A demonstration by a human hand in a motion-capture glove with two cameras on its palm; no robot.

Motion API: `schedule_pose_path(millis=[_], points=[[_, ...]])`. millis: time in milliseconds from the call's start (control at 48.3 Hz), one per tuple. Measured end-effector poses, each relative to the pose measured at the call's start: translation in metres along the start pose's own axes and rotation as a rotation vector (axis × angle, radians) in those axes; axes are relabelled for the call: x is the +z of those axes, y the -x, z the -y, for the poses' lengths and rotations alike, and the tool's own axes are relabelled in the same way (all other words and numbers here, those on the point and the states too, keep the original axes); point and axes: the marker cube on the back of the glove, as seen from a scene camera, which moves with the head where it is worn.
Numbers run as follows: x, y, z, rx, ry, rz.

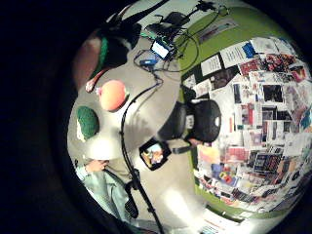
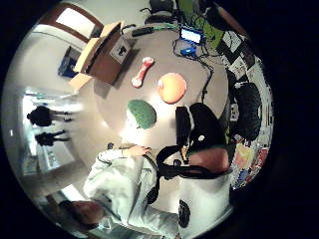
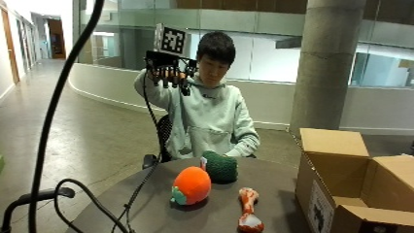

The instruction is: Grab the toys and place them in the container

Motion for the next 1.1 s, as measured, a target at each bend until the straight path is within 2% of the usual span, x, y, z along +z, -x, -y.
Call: schedule_pose_path(millis=[166, 373, 580, 808, 1098], points=[[0.005, 0.005, 0.005, -0.053, 0.027, 0.029], [0.01, 0.023, 0.013, -0.049, 0.045, 0.058], [0.026, 0.042, 0.031, -0.095, -0.071, 0.129], [0.065, 0.053, 0.066, -0.127, 0.021, 0.139], [0.088, 0.064, 0.076, -0.122, 0.105, 0.163]])
